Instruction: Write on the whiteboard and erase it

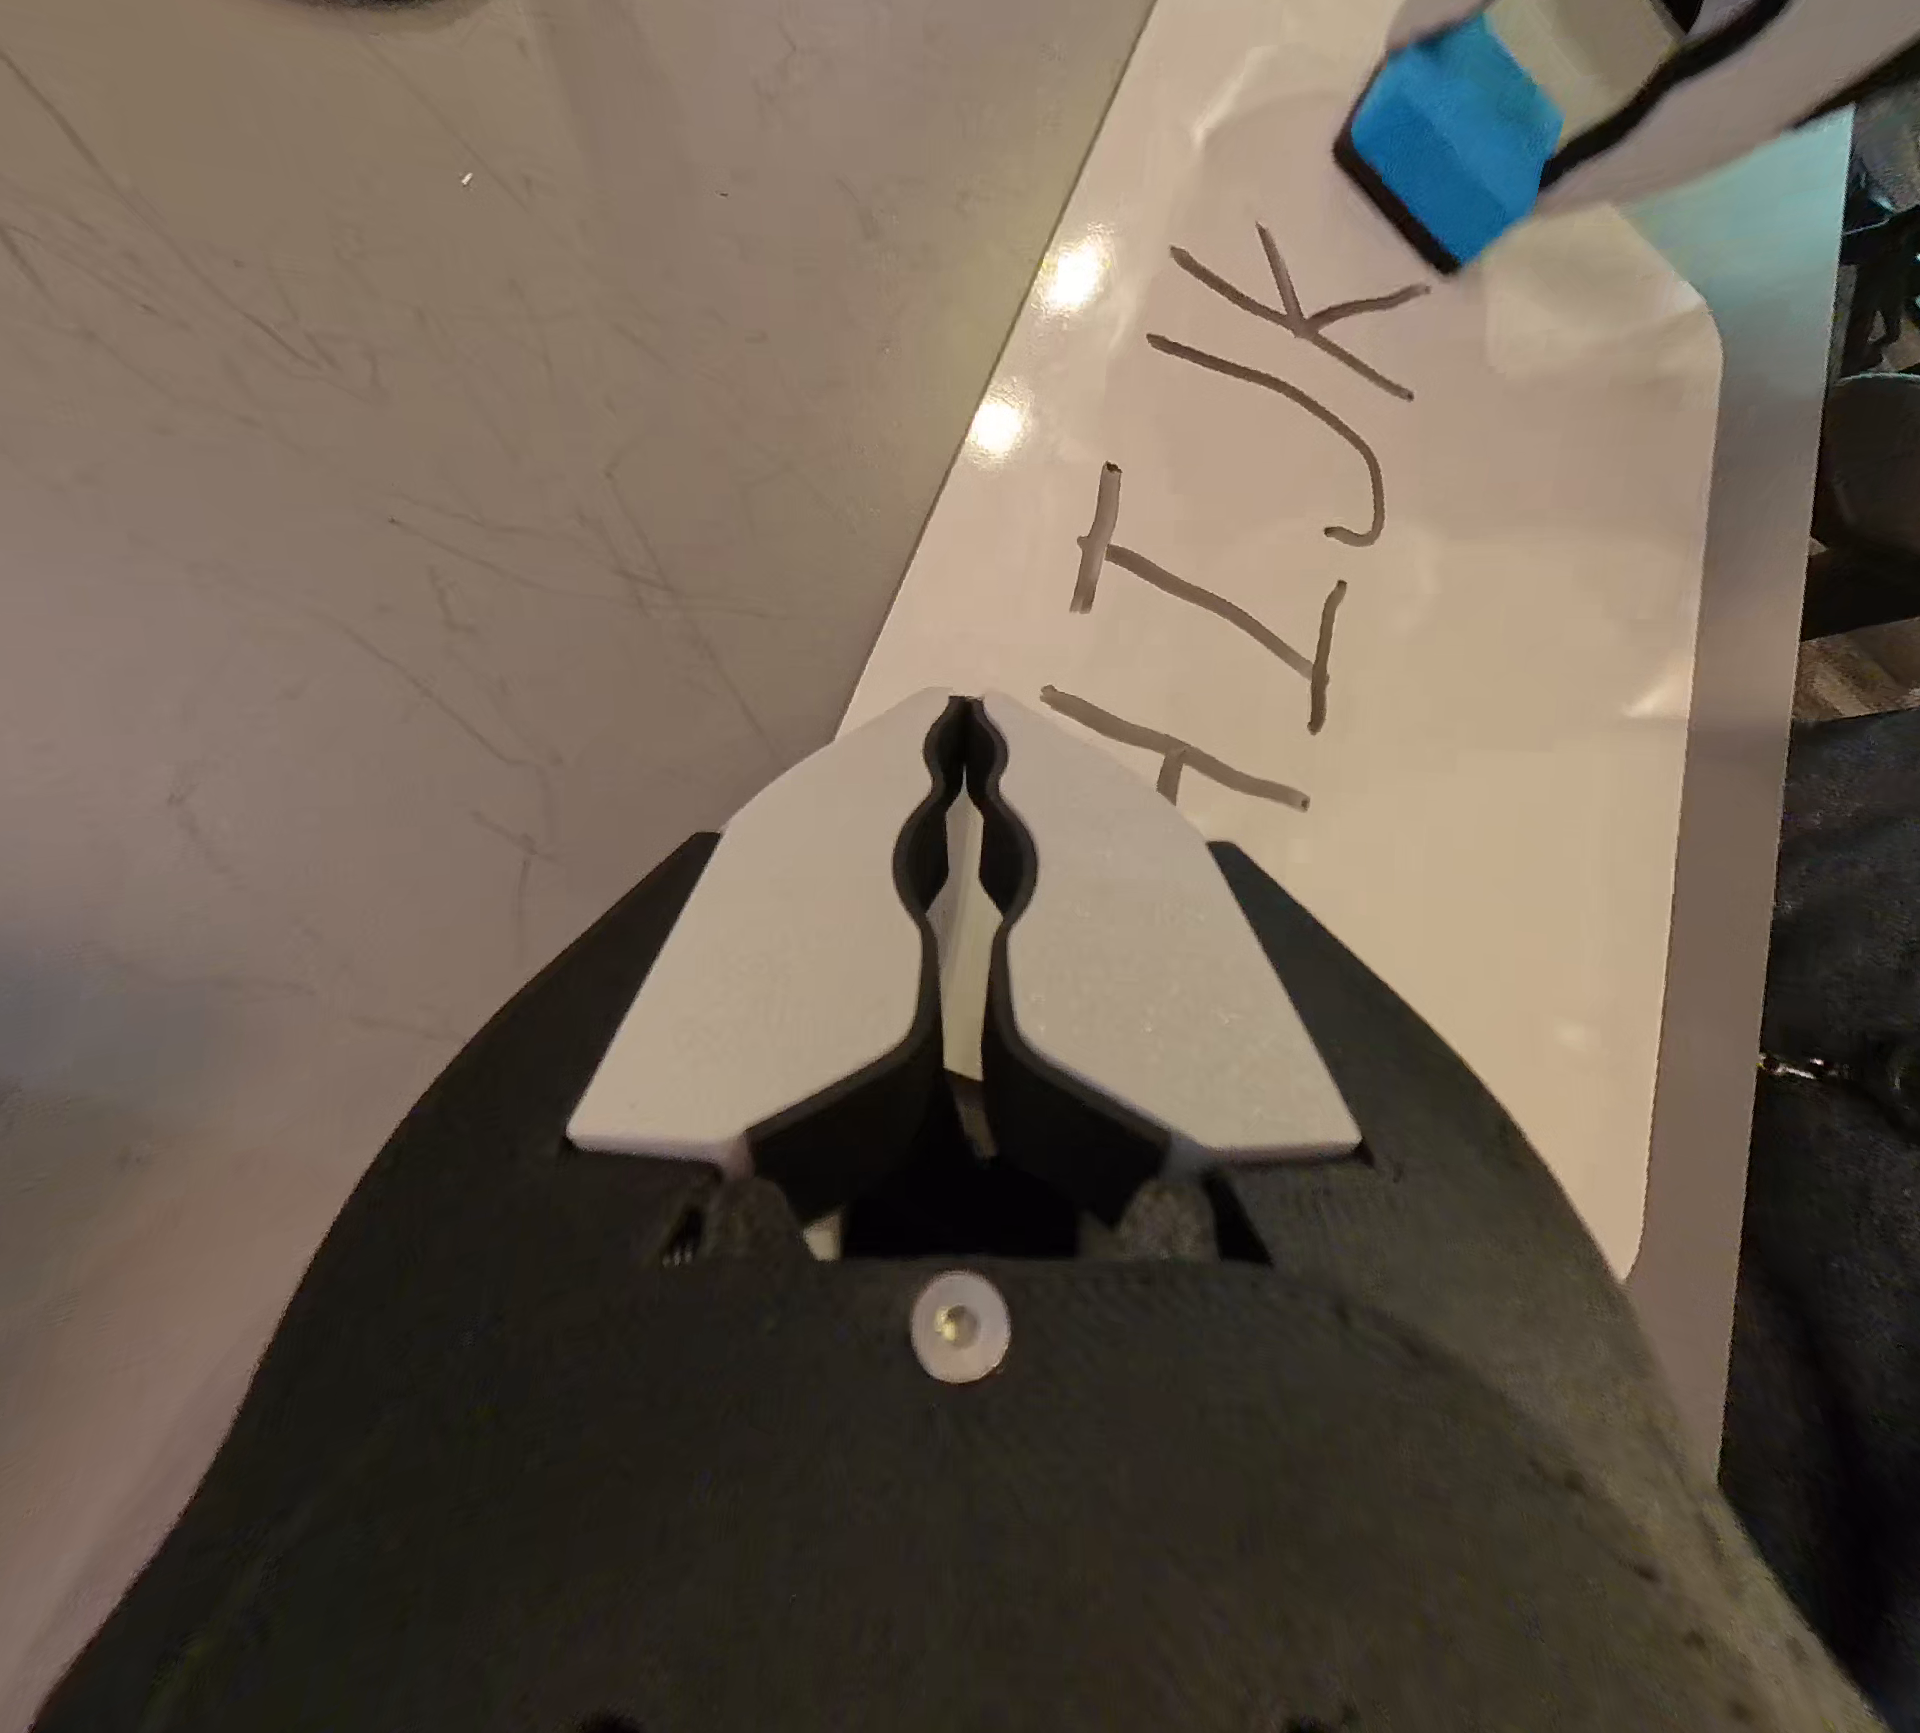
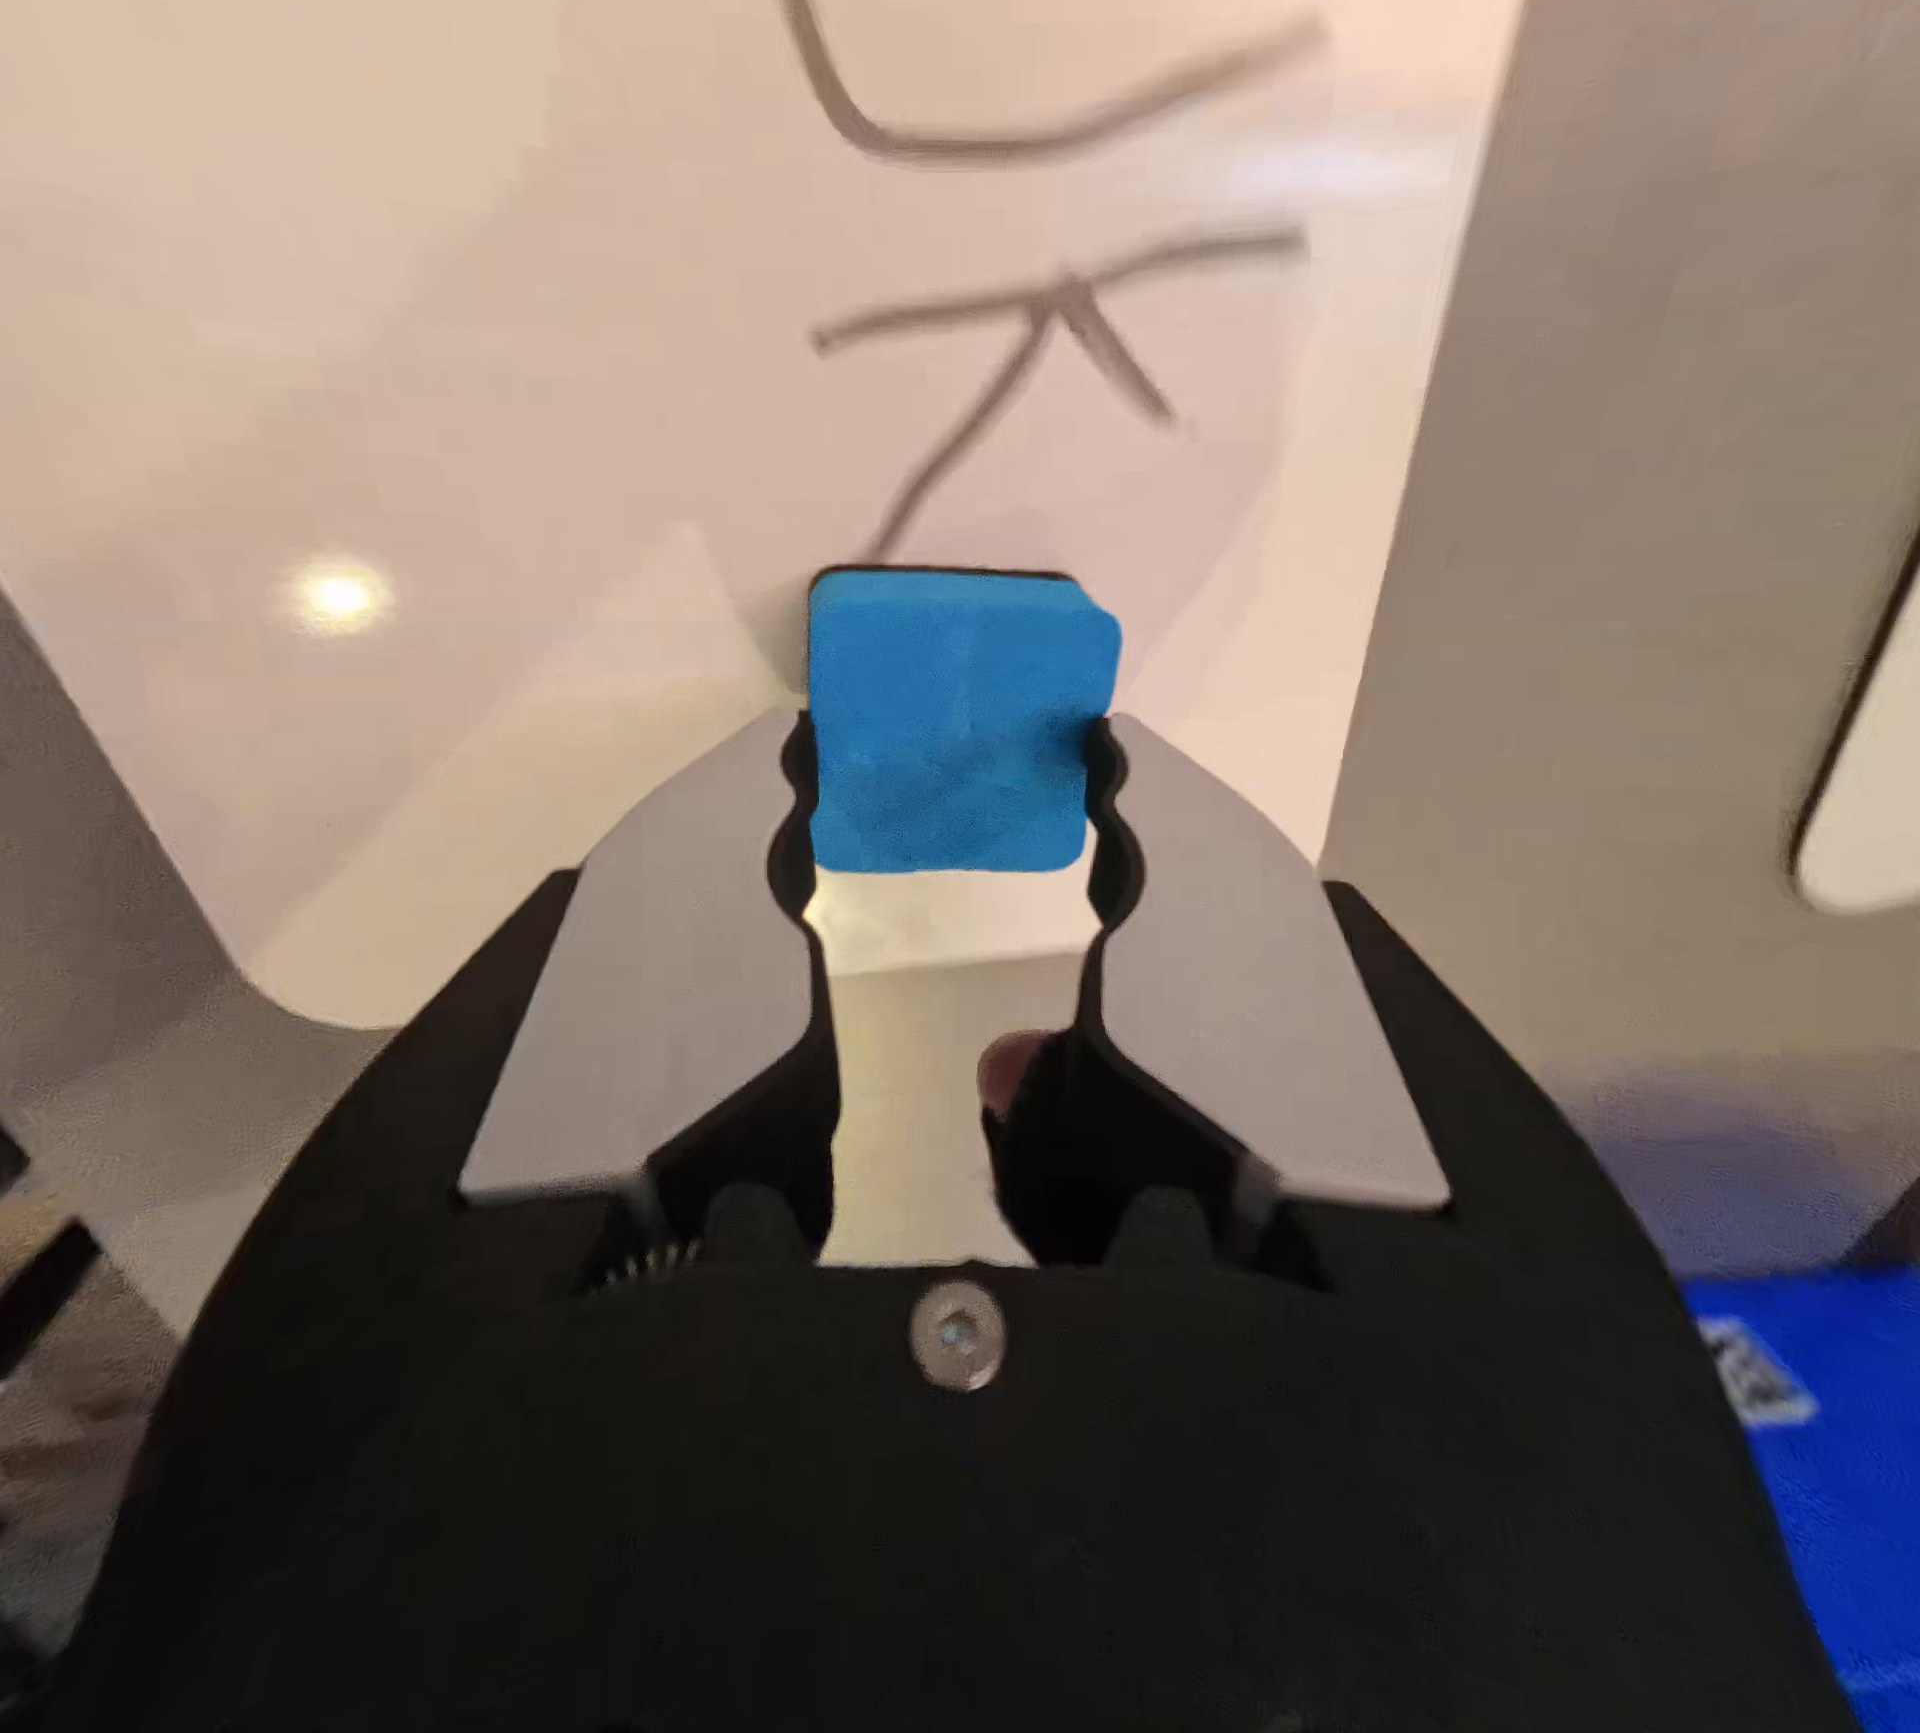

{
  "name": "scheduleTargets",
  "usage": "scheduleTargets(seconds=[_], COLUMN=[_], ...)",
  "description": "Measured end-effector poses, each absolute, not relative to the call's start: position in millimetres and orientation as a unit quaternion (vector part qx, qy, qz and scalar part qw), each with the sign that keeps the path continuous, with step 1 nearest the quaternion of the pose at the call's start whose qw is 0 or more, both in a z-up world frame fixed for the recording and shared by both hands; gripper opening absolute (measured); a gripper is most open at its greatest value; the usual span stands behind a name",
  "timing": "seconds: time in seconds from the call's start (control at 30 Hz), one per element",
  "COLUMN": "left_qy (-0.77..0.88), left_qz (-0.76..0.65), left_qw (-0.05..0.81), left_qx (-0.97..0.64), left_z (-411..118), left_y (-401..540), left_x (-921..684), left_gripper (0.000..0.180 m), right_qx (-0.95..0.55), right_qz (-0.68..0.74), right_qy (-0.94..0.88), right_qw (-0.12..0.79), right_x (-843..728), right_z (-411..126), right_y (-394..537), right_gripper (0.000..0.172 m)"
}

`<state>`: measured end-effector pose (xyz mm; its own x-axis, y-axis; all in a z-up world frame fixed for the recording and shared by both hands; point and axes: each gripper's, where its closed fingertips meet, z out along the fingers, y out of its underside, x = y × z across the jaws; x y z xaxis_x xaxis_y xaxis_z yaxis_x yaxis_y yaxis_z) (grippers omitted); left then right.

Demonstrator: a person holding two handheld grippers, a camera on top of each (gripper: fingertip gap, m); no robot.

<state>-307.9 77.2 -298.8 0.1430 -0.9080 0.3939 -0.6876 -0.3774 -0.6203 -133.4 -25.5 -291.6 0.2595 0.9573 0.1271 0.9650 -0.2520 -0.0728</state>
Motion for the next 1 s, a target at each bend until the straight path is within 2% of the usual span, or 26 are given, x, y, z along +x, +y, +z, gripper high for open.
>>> scheduleTargets(seconds=[0.1,0.2,0.3,0.4,0.57,0.67,0.8,0.87,1.0], left_qy=[0.537,0.533,0.531,0.530,0.530,0.529,0.529,0.528,0.529], left_qz=[-0.371,-0.373,-0.372,-0.374,-0.374,-0.375,-0.375,-0.377,-0.376], left_qw=[0.150,0.149,0.151,0.149,0.150,0.149,0.150,0.148,0.150], left_qx=[-0.742,-0.745,-0.746,-0.747,-0.746,-0.746,-0.746,-0.746,-0.746], left_z=[-298.8,-298.7,-298.7,-298.7,-298.6,-298.6,-298.6,-298.5,-298.5], left_y=[77.6,78.3,78.7,78.9,79.0,79.1,79.2,79.2,79.2], left_x=[-308.3,-308.3,-308.8,-308.6,-308.8,-308.8,-308.9,-308.8,-308.8], left_gripper=[0.001,0.001,0.001,0.001,0.001,0.001,0.001,0.001,0.001], right_qx=[-0.803,-0.798,-0.821,-0.801,-0.827,-0.799,-0.808,-0.788,-0.791], right_qz=[-0.016,-0.027,-0.029,-0.028,-0.020,-0.027,-0.011,-0.013,-0.002], right_qy=[-0.595,-0.599,-0.570,-0.594,-0.561,-0.595,-0.588,-0.611,-0.609], right_qw=[0.032,0.061,0.024,0.069,0.025,0.083,0.048,0.075,0.046], right_x=[-108.1,-123.9,-91.7,-131.0,-83.5,-133.2,-122.2,-148.7,-145.0], right_z=[-291.0,-291.4,-290.6,-291.1,-290.4,-290.7,-290.5,-291.0,-290.1], right_y=[-46.3,-39.6,-48.2,-38.4,-49.0,-29.0,-29.7,-18.6,-17.2], right_gripper=[0.051,0.051,0.051,0.051,0.051,0.051,0.051,0.051,0.051])
